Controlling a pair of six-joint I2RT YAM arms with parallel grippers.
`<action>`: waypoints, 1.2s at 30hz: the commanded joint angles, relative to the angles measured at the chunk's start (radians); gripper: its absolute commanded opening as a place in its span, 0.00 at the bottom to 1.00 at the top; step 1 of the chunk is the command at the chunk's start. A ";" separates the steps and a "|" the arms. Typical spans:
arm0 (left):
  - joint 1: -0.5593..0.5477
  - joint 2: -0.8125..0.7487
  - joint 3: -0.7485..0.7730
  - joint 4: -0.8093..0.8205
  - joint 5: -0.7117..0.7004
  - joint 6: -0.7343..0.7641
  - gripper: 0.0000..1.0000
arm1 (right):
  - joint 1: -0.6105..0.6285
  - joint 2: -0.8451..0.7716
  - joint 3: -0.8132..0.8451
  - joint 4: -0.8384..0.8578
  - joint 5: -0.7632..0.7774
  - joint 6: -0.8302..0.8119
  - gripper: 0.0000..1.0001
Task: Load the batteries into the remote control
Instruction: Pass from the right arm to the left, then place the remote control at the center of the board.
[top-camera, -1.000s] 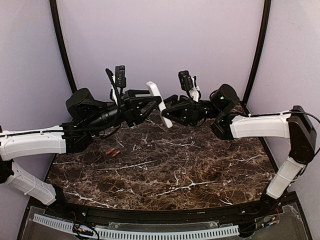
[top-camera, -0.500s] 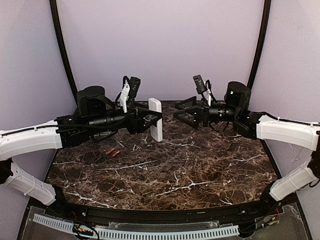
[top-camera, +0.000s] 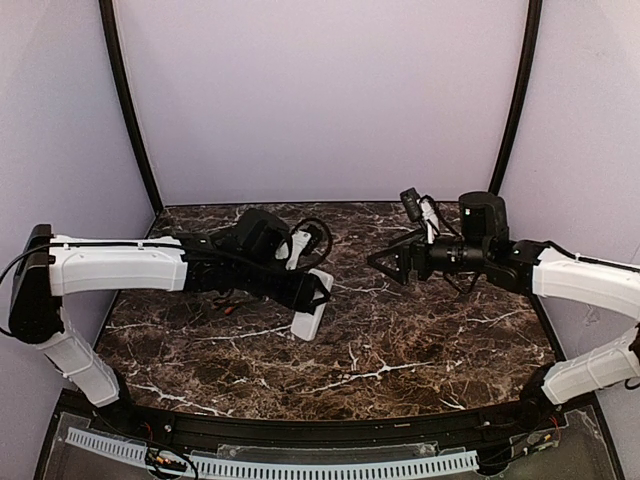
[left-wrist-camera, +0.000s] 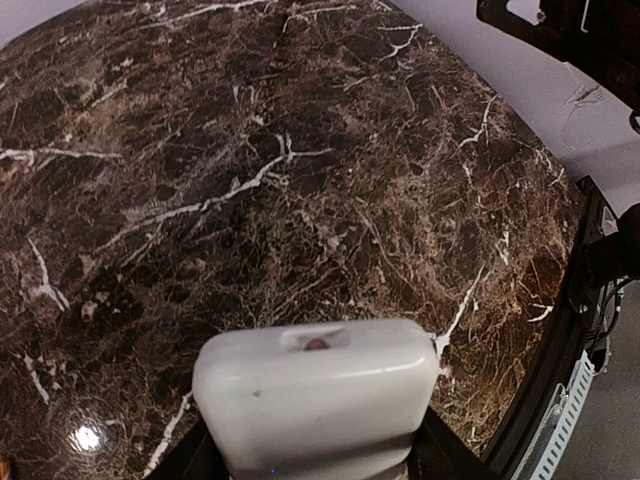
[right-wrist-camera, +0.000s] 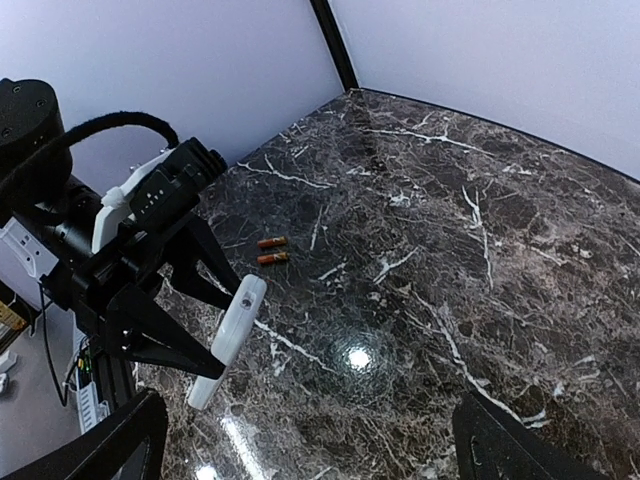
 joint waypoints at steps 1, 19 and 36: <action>-0.016 0.044 0.012 -0.038 -0.017 -0.129 0.30 | -0.011 -0.032 -0.031 -0.031 0.021 0.002 0.99; -0.023 0.367 0.239 -0.196 -0.143 -0.301 0.35 | -0.052 -0.064 -0.095 -0.026 -0.002 0.009 0.98; -0.023 0.533 0.374 -0.251 -0.180 -0.275 0.53 | -0.120 -0.043 -0.124 0.013 -0.064 0.015 0.99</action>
